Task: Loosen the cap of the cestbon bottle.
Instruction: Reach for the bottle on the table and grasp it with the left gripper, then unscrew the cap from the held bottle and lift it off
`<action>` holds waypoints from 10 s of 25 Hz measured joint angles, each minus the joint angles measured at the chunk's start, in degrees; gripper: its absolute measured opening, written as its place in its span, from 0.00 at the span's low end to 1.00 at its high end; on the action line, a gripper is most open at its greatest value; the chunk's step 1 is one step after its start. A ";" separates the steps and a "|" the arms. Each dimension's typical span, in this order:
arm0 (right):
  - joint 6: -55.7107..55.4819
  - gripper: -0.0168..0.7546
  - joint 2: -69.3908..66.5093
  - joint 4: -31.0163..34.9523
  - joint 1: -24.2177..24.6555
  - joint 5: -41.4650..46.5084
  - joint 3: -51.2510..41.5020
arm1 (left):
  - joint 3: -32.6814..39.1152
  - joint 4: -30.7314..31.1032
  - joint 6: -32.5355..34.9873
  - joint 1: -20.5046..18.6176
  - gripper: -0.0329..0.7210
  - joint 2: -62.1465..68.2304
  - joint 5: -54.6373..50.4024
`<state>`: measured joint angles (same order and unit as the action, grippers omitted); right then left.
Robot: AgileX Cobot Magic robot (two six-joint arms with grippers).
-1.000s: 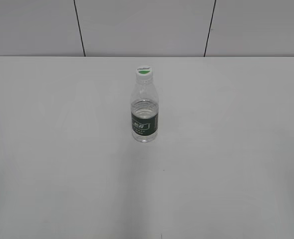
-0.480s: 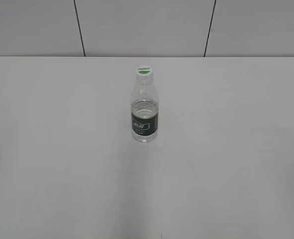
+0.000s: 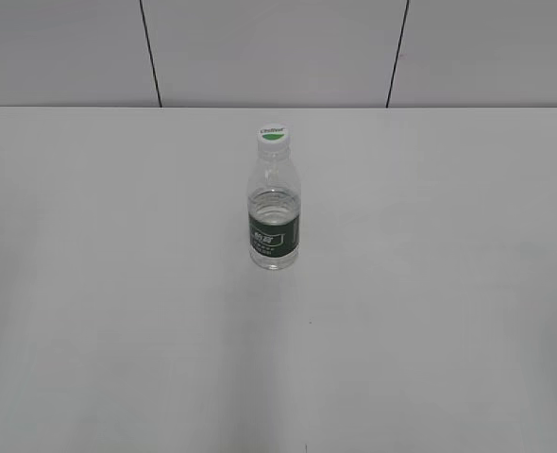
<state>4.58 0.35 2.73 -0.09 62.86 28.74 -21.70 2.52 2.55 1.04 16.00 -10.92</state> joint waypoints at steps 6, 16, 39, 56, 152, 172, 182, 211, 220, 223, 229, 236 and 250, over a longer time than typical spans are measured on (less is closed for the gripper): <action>0.00 0.78 0.00 0.00 0.00 0.00 0.00 | 1.89 0.25 0.00 0.00 0.64 10.89 12.65; 0.00 0.78 0.00 0.00 0.00 0.00 0.00 | 2.10 0.08 0.00 0.00 0.64 29.40 31.95; 0.00 0.78 0.00 -0.04 0.00 -0.05 0.00 | 2.14 13.78 -1.40 0.00 0.64 70.75 70.60; 0.00 0.78 0.00 -0.04 0.00 -0.05 0.00 | -2.52 35.62 -12.83 0.00 0.68 88.23 79.65; -0.17 0.78 -53.55 1.13 0.00 1.41 23.26 | -41.59 71.39 -29.14 18.84 0.55 116.90 77.59; 3.44 0.69 -77.33 8.84 -11.76 6.66 42.34 | -41.76 71.86 -31.15 23.88 0.55 116.90 77.19; 1.57 0.68 -92.94 4.53 -32.31 6.70 59.29 | -41.76 71.54 -32.10 23.93 0.55 116.85 77.00; 1.50 0.61 -111.28 4.15 -37.08 6.70 67.97 | -41.76 71.47 -32.62 23.99 0.55 116.74 76.26; 1.59 0.47 -112.06 4.52 -37.26 6.81 67.97 | -41.76 71.47 -32.62 23.99 0.55 116.74 76.20; 2.12 0.43 -112.06 4.58 -37.26 6.81 67.97 | -41.84 71.45 -32.74 23.99 0.55 116.74 76.16; 16.93 0.43 -112.06 4.32 -37.26 6.81 68.01 | -41.83 71.45 -32.78 23.99 0.55 116.74 76.10; 50.77 0.42 -112.01 3.62 -37.45 6.92 68.08 | -41.85 71.45 -32.78 23.99 0.55 116.74 75.98; 88.28 0.42 -111.90 1.36 -37.64 7.41 68.71 | -41.85 70.97 -32.85 24.08 0.55 116.74 75.79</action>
<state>92.86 -111.54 4.09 -37.73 70.27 97.45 -63.55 73.49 -30.30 25.12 132.74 64.87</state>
